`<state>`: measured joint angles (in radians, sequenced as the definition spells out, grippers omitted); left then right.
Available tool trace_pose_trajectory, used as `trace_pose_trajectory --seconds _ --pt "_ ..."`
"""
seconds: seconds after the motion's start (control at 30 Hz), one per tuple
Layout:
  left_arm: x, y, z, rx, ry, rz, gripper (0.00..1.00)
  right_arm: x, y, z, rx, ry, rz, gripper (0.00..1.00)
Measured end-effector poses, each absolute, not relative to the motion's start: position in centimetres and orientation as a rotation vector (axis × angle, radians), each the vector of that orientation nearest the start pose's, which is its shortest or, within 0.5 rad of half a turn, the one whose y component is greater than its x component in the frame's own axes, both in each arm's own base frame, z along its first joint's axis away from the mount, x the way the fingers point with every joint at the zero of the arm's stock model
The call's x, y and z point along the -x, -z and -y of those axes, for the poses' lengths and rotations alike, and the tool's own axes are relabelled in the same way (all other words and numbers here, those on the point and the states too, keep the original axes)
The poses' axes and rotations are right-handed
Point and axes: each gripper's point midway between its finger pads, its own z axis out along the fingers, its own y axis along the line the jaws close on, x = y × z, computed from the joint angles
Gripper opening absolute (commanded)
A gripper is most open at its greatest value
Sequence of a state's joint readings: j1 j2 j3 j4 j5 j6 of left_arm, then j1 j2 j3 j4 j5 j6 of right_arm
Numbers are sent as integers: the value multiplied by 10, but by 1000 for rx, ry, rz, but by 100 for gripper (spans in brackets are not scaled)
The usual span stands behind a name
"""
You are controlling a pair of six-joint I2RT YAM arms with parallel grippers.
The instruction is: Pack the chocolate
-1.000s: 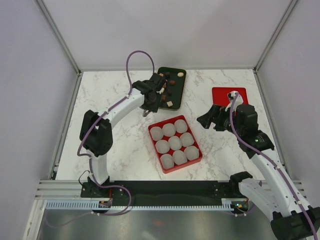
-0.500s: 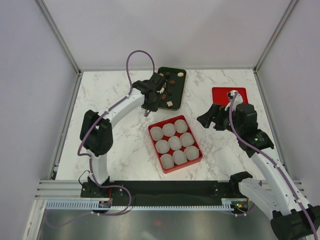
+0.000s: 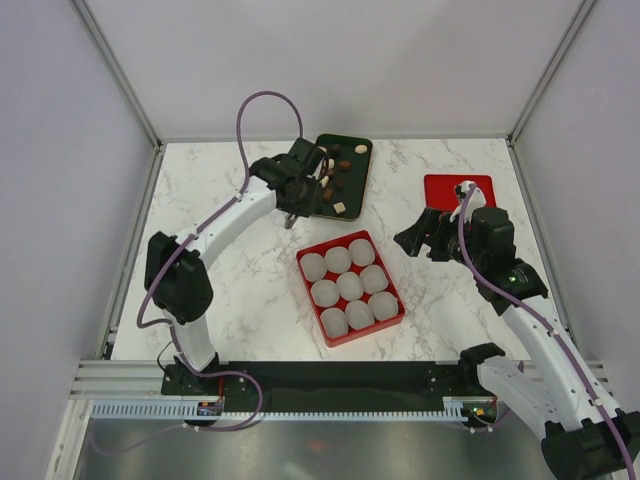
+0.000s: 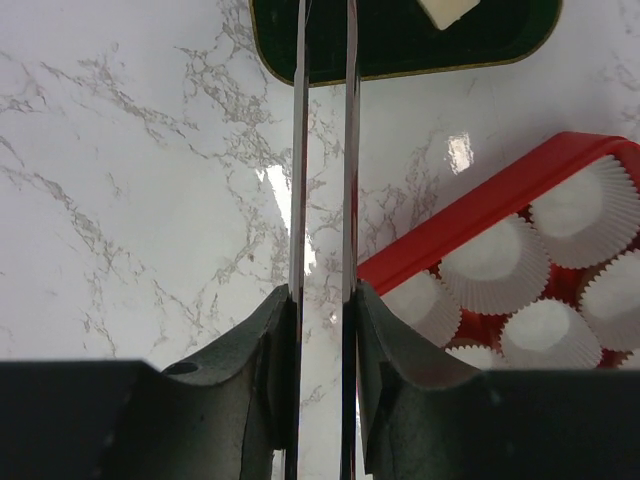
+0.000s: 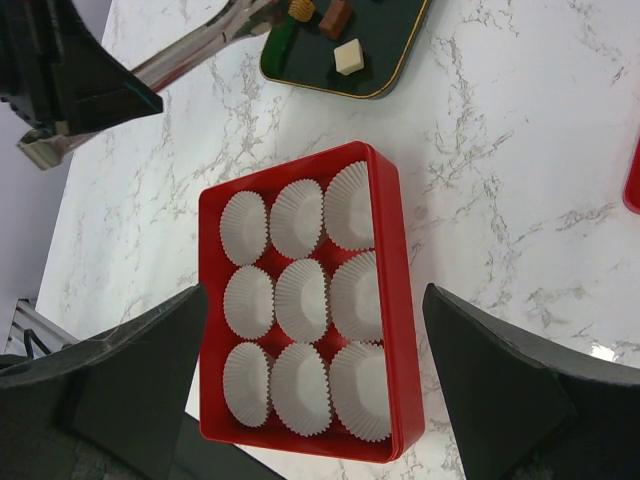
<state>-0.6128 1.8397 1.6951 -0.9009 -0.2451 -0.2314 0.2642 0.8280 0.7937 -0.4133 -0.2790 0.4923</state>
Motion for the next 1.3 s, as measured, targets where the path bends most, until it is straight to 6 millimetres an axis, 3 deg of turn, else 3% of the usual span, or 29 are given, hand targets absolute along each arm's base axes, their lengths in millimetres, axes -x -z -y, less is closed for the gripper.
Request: trace_pose_trajectory --seconds 0.2,0.37,0.53,0.73,0.87,1.3 --pt "-349 -205 225 -438 124 -2450 33 -256 -222 -137 -55 -737 -2093 98" --pt "-303 -226 241 -545 232 -2397 32 -254 -225 -135 -57 -729 -2080 97" --pt "-254 -220 260 -696 304 -2393 32 -252 -230 -132 -59 -720 -2057 97" --pt "-202 -194 278 -847 317 -2430 32 -248 -233 -127 -72 -700 -2047 97" --pt "-193 -187 280 -873 306 -2444 31 -247 -231 -126 -76 -694 -2056 97" --pt "-206 -161 287 -871 212 -2476 33 -247 -227 -123 -82 -670 -2068 97"
